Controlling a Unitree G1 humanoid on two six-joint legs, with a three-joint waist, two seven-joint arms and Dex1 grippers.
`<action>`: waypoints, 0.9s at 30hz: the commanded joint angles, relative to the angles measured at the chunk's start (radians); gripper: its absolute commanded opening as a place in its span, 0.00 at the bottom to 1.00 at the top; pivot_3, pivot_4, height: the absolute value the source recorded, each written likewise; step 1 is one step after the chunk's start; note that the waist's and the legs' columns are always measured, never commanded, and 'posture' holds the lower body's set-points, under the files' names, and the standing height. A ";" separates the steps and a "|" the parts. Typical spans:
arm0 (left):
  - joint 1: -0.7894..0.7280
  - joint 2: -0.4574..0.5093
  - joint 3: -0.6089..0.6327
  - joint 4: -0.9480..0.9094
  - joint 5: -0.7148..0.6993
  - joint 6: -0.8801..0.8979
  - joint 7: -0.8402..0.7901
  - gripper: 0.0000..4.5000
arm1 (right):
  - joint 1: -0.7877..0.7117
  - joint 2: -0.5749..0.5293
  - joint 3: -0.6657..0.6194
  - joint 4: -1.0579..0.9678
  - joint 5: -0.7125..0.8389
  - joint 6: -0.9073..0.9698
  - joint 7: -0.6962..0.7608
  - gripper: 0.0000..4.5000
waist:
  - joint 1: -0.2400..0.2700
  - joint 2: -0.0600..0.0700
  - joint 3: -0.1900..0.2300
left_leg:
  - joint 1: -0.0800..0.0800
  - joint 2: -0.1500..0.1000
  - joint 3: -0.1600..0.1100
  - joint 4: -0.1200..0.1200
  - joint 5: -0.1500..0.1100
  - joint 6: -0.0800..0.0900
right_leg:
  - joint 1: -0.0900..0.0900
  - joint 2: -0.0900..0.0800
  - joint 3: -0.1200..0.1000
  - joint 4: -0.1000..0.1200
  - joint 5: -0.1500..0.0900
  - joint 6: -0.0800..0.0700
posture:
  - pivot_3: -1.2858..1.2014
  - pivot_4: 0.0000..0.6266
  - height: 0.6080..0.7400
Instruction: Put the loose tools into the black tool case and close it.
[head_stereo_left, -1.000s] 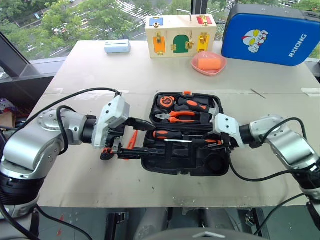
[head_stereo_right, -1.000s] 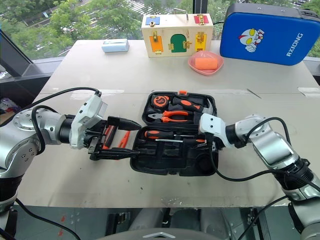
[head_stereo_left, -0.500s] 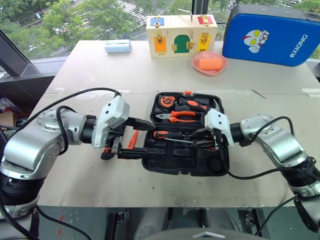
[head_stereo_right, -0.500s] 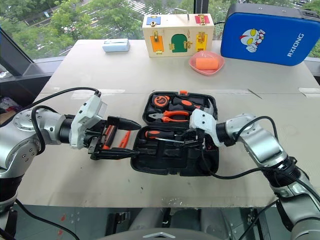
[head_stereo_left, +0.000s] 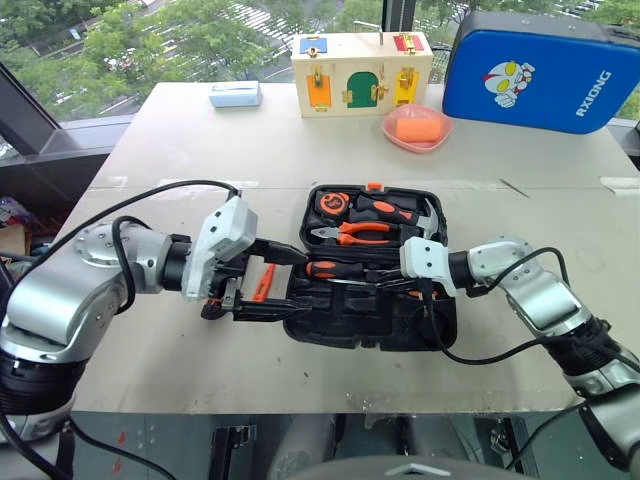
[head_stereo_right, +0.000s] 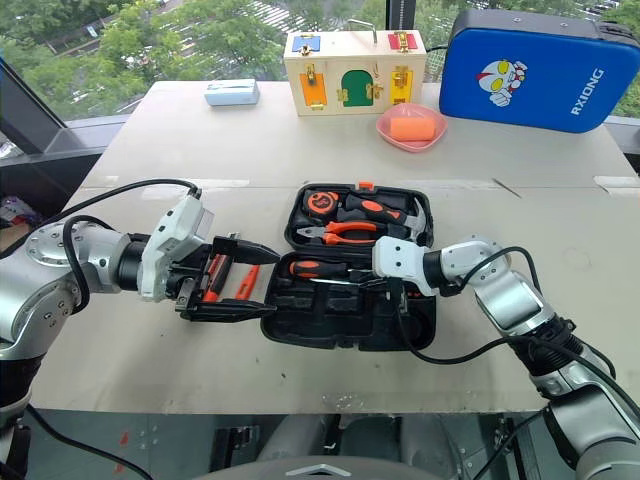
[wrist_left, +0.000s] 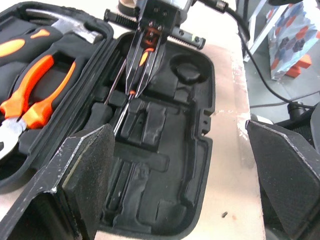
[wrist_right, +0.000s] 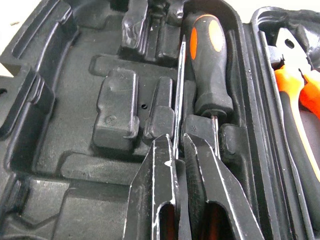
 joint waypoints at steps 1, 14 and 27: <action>0.070 0.008 0.101 -0.033 -0.021 0.012 0.046 1.00 | -0.035 0.045 -0.147 -0.061 0.185 0.106 0.008 0.02 | -0.004 0.001 0.000 | 0.000 0.000 0.000 0.000 0.000 0.000 | 0.000 0.000 0.000 0.000 0.000 0.000 | 0.52 0.24 0.96; 0.916 -0.344 0.881 -0.392 -0.085 0.151 0.303 1.00 | -0.149 -0.059 -0.322 -0.124 0.493 0.183 0.260 0.51 | -0.021 0.002 0.002 | 0.001 0.001 0.002 -0.007 0.000 0.000 | -0.002 -0.002 0.001 -0.004 0.000 -0.001 | 0.52 0.24 0.96; 1.050 -0.476 0.859 -0.477 -0.121 0.113 0.539 1.00 | -0.134 -0.081 -0.331 -0.149 0.516 0.181 0.299 0.99 | 0.033 0.002 0.001 | 0.000 0.001 0.000 -0.007 -0.003 0.004 | 0.000 -0.004 0.001 -0.008 0.002 -0.004 | 0.52 0.24 0.96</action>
